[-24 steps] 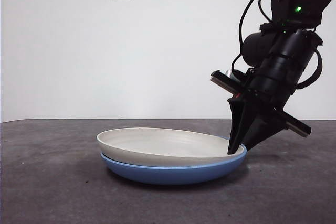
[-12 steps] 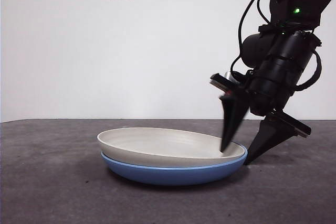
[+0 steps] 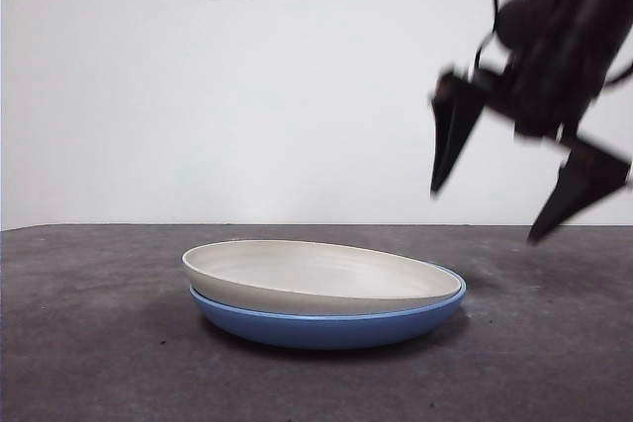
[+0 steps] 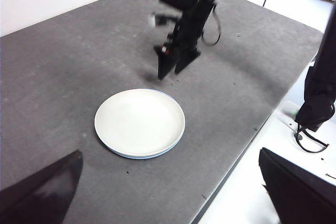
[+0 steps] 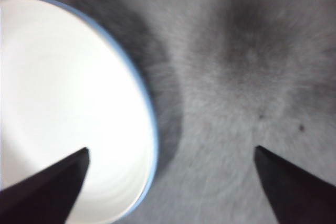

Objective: Pick up the white plate, put it on the blue plate, put it on desk

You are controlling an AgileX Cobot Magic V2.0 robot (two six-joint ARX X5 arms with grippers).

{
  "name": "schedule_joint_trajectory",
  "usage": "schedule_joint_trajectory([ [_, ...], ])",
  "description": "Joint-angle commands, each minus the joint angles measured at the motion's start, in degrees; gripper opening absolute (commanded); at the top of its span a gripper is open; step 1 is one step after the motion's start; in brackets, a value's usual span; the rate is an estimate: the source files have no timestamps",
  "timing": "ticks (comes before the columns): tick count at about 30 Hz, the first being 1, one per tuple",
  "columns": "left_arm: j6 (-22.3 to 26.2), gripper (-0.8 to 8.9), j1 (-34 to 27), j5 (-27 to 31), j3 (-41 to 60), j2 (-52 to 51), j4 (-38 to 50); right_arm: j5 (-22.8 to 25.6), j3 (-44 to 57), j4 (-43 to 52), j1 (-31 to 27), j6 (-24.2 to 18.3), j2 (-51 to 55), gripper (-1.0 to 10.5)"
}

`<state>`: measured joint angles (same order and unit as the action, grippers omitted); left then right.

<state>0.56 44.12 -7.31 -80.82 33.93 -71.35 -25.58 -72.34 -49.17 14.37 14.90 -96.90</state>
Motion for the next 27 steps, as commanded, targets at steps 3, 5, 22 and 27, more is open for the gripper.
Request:
schedule_joint_trajectory([
  [3, 0.31, 6.26, 0.48, 0.26, -0.72, 0.22, 0.46, 3.34, -1.25, -5.31, 0.48, -3.72, 9.9, 5.8],
  [5, 0.31, 6.26, 0.48, 0.24, -0.72, 0.22, 0.48, 4.72, -1.25, -7.43, 0.48, -4.2, 14.36, 5.8],
  [22, 0.02, 6.26, 0.48, 0.24, -0.72, 0.22, 0.5, 5.03, -1.27, -22.08, 0.48, -9.49, 55.49, 5.8],
  [27, -0.24, 6.26, 0.48, 0.24, -0.72, 0.22, 0.5, 5.07, -1.27, -25.16, 0.48, -9.64, 64.04, 5.8],
])
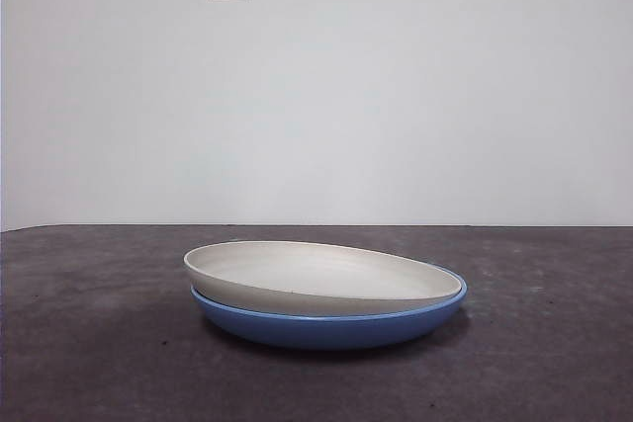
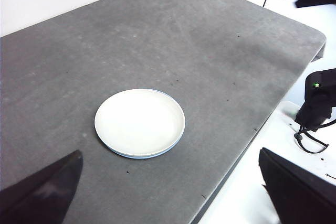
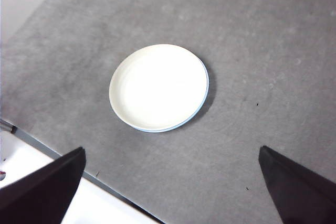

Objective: Pick up the white plate, put it on the blue plate, put it on desk

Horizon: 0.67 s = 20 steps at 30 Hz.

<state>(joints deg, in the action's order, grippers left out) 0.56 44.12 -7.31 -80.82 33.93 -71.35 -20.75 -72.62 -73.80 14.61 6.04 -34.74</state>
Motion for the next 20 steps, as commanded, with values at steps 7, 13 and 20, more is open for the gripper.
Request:
schedule_joint_trajectory([
  [7, -1.66, 6.26, 0.48, 0.24, -0.72, 0.22, 0.31, 1.4, -0.98, -4.26, 0.24, -2.08, 7.37, 5.8],
  [13, -1.66, 6.26, 0.48, 0.24, -0.72, 0.22, 0.22, 1.31, -0.98, -4.22, 0.24, -2.19, 7.78, 5.8],
  [20, -1.64, 5.44, 0.48, 0.24, -0.72, 0.22, 0.22, 1.27, -0.98, -3.87, 0.24, -1.97, 7.78, 4.9],
])
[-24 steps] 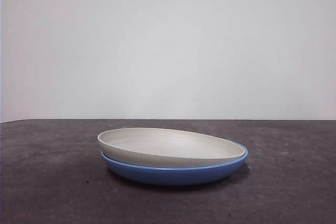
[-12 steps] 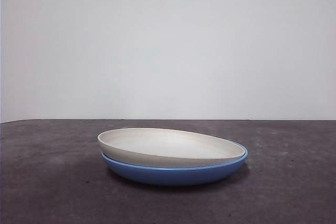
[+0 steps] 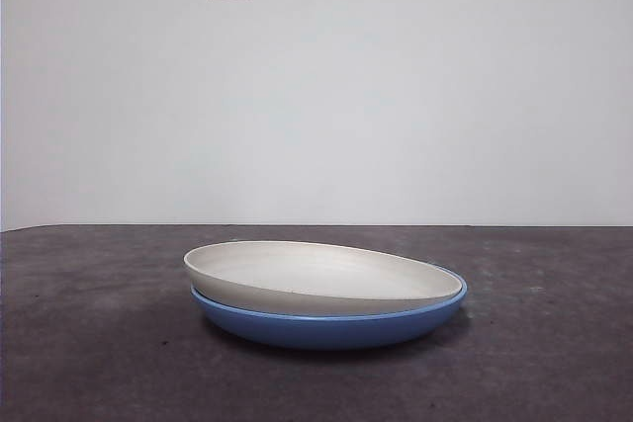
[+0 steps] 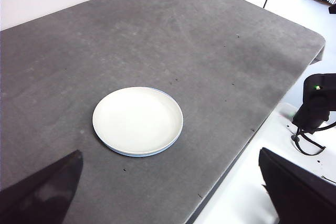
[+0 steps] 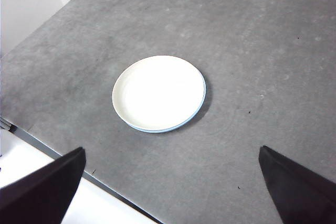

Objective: Pick up the white plate, put it on the blue plate, put it on desk

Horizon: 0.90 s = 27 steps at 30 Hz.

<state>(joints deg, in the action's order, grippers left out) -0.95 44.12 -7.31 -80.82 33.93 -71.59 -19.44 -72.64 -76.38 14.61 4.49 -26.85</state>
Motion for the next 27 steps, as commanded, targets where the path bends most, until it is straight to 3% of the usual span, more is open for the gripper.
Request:
schedule_joint_trajectory([
  [1, -0.15, 4.16, 0.48, 0.24, -0.72, 0.22, 0.44, 0.04, -0.96, -1.33, 0.24, -0.46, -0.11, 3.3],
  [2, -0.13, 2.28, 0.48, 0.24, -0.72, 0.22, 0.39, 0.09, -0.96, -1.27, 0.24, -0.55, -0.11, 0.7],
  [3, -0.13, 0.36, 0.48, 0.24, -0.72, 0.22, 0.33, 0.13, -0.94, -1.09, 0.24, -0.72, -0.11, -0.3],
  [4, -0.04, 0.29, 0.48, 0.28, -0.72, 0.22, 0.48, 0.44, -0.94, -0.26, 0.24, -0.66, -0.11, 0.3],
  [22, -0.15, 0.2, 0.48, 0.26, -0.7, 0.2, 0.52, 0.0, -0.94, 0.52, 0.24, -0.5, -0.11, 0.2],
  [27, -0.15, 0.19, -5.84, -1.07, 0.7, 0.22, 0.98, 0.0, -0.94, 0.52, 0.24, -0.5, -0.11, 0.2],
])
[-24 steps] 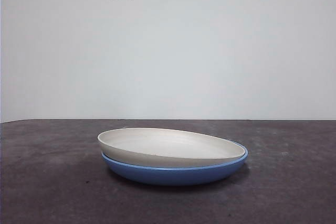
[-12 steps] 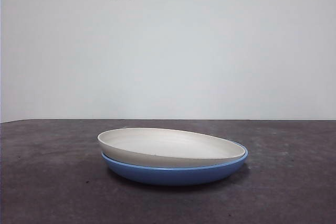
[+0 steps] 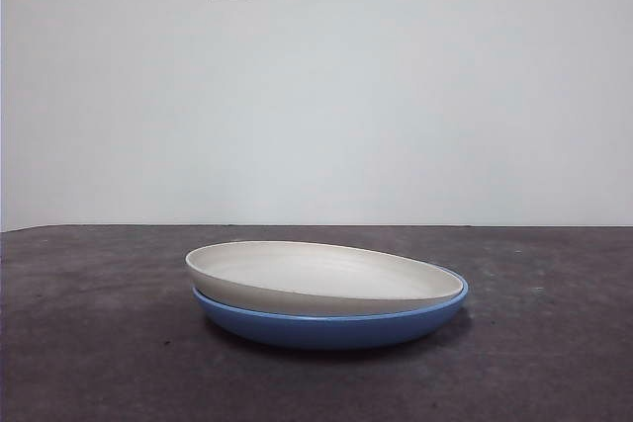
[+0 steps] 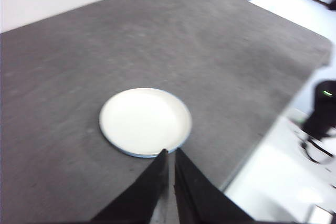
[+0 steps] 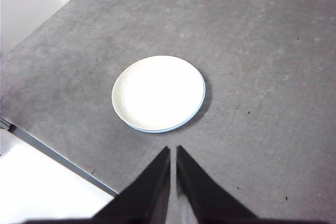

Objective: Pick up the white plate, put it on the blue plate, put it on desk

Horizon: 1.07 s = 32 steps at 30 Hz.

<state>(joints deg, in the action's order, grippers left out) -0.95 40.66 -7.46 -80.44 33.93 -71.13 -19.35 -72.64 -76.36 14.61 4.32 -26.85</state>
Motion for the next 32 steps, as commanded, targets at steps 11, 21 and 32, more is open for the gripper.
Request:
schedule_joint_trajectory([
  [11, -1.09, 0.2, -27.39, -1.44, 37.27, -10.91, 38.05, -0.09, -0.94, 0.5, 0.24, -0.35, -0.11, 0.2],
  [21, -1.51, 0.2, -38.58, 1.11, 69.66, -25.31, 63.73, -0.09, -0.96, 0.5, 0.24, -0.33, -0.11, 0.2],
  [32, -1.66, 0.2, -39.91, 8.13, 78.31, -30.45, 65.55, -0.09, -0.96, 0.5, 0.24, -0.33, -0.11, 0.2],
])
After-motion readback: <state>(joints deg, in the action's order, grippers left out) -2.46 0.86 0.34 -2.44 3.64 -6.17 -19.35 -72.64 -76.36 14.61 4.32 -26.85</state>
